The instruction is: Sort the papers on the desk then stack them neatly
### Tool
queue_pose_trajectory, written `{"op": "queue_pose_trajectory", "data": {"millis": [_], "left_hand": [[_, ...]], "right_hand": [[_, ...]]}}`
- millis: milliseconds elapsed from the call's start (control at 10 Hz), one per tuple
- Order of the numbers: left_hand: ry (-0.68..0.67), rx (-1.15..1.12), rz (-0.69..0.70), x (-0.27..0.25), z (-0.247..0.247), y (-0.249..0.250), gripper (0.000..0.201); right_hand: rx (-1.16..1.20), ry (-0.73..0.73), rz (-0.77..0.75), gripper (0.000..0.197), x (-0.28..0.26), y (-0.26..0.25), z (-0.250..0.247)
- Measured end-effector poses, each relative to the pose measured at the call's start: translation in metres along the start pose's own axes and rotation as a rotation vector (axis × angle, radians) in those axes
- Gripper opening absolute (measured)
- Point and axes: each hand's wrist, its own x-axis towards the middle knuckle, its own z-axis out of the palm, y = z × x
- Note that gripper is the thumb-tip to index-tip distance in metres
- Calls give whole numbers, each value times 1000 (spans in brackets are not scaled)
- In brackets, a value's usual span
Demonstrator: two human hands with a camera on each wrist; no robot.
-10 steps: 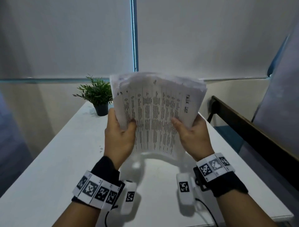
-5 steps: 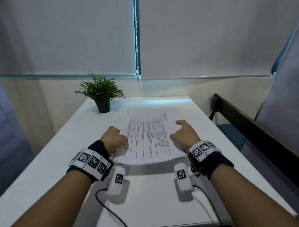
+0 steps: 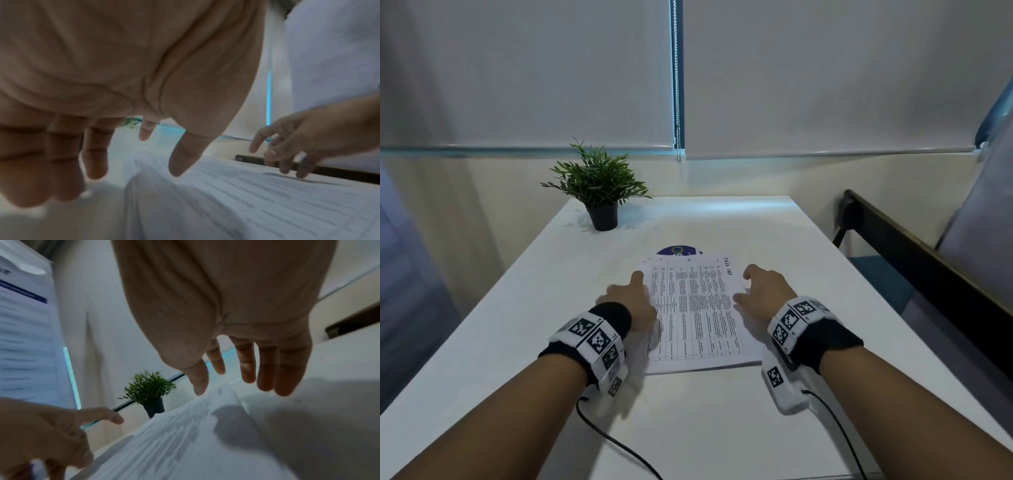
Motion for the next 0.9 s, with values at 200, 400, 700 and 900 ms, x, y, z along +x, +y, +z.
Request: {"op": "queue_pose_trajectory", "data": {"millis": [200,400,700,900], "left_hand": [[94,310,336,0,-6,29,68],[-143,395,326,17,16,31,78],[-214,414,210,30,30,28,98],[-127,394,195,11,30,33,103]], "right_hand": [[-310,-125,-325,62,-2,-35,-4],[-577,-298,-373,46,14,-47,17],[-725,-303,-375,50,19,-45,27],[-598,-225,-270,71,4,-39,25]]}}
